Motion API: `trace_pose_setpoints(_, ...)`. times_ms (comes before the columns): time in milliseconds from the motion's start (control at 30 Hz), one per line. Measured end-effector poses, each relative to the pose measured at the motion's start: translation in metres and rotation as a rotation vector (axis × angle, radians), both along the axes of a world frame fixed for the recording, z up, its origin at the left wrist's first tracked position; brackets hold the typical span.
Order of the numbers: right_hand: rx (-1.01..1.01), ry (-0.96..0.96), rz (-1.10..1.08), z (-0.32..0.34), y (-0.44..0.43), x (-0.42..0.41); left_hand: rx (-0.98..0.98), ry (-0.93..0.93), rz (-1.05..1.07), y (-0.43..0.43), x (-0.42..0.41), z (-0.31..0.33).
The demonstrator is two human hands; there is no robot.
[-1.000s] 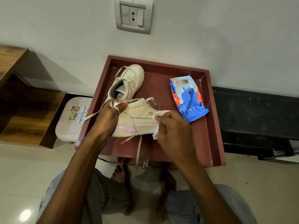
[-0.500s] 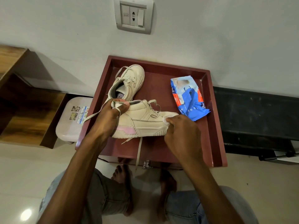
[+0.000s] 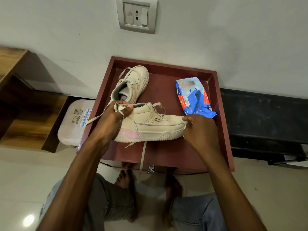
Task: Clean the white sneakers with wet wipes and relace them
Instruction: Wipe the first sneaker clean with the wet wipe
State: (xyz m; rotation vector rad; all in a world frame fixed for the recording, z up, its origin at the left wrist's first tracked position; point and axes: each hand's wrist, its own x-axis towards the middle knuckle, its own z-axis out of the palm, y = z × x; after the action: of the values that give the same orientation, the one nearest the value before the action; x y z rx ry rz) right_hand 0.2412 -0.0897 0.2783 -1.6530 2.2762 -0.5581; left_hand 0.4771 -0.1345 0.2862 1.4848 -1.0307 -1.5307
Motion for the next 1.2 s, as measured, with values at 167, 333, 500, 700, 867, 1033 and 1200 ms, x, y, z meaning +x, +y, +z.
trace_pose_setpoints(167,0.105,-0.064,-0.019,-0.006,-0.016,-0.007,0.005,-0.008,-0.026,-0.001,0.002,-0.001)
trace_pose_setpoints(333,0.114,-0.133,-0.057,-0.003,-0.019,-0.002,0.005,0.024,-0.017,-0.002,0.001,-0.002)
trace_pose_setpoints(500,-0.199,0.008,0.074,0.008,0.013,0.056,0.005,0.052,-0.04,-0.001,0.002,-0.001)
trace_pose_setpoints(700,-0.328,-0.069,0.427,0.018,0.035,0.131,0.089,0.164,-0.022,-0.001,0.007,-0.001)
trace_pose_setpoints(867,-0.313,-0.056,0.632,0.01,0.037,0.144,0.188,0.306,-0.042,-0.001,0.015,-0.002)
trace_pose_setpoints(1033,-0.244,0.024,0.756,0.014,0.04,0.128,0.241,0.35,-0.049,-0.002,0.015,-0.004)
trace_pose_setpoints(1200,-0.379,-0.094,0.421,0.015,0.028,0.098,0.223,0.257,-0.026,-0.002,0.014,-0.005)
